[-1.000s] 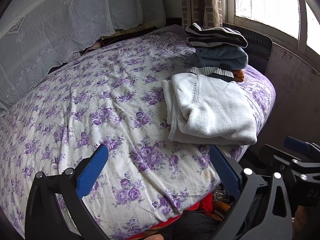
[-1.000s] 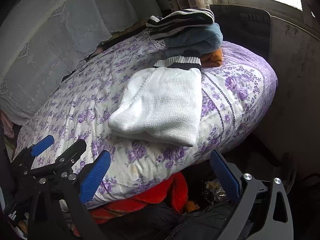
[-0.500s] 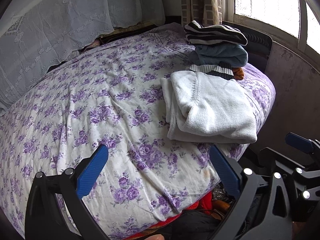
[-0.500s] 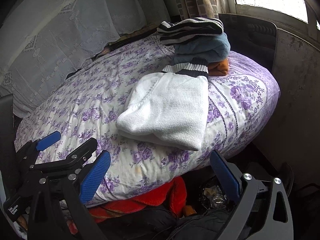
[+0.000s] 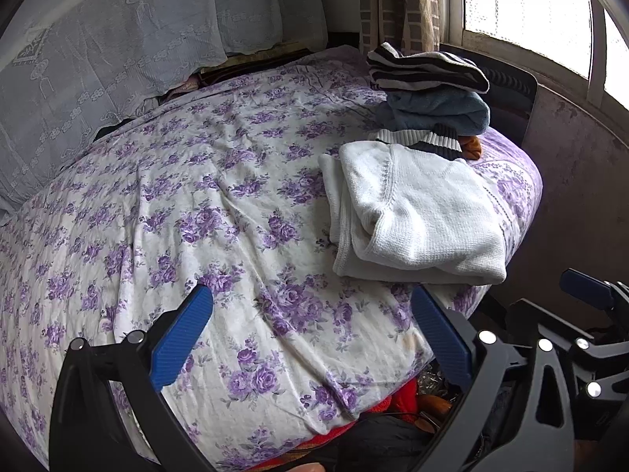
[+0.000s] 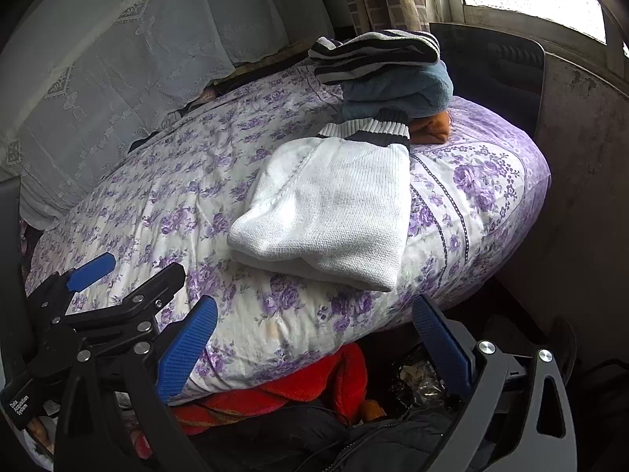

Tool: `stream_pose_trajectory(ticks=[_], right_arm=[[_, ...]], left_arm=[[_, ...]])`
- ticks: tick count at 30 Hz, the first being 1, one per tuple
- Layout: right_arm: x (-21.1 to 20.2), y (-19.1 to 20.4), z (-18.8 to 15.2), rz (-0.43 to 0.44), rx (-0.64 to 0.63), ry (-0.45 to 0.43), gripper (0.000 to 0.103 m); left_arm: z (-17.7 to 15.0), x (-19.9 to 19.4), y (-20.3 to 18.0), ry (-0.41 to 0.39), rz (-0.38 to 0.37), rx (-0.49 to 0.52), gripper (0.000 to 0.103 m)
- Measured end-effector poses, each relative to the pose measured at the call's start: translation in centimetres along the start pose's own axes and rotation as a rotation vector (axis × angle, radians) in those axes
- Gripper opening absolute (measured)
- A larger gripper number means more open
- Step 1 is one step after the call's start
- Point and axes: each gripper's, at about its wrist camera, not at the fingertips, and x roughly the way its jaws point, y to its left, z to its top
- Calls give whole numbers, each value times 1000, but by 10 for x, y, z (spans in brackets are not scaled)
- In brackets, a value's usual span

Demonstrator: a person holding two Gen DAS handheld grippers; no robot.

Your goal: Fold small clothes

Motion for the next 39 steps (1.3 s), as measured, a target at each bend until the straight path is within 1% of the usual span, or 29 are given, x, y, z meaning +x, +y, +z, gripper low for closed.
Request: stream_pose_trajectory(ticks=[20,33,39], right_arm=[[2,0,-1,-1,1,8,100],[3,0,0,-1,1,8,100],[5,2,-8,-4,8,17,100]], left_arm=[[0,1,-1,1,8,4,99],[-3,3,0,10,-5,-2,99],[-3,6,-1,25,-8,-10,99]])
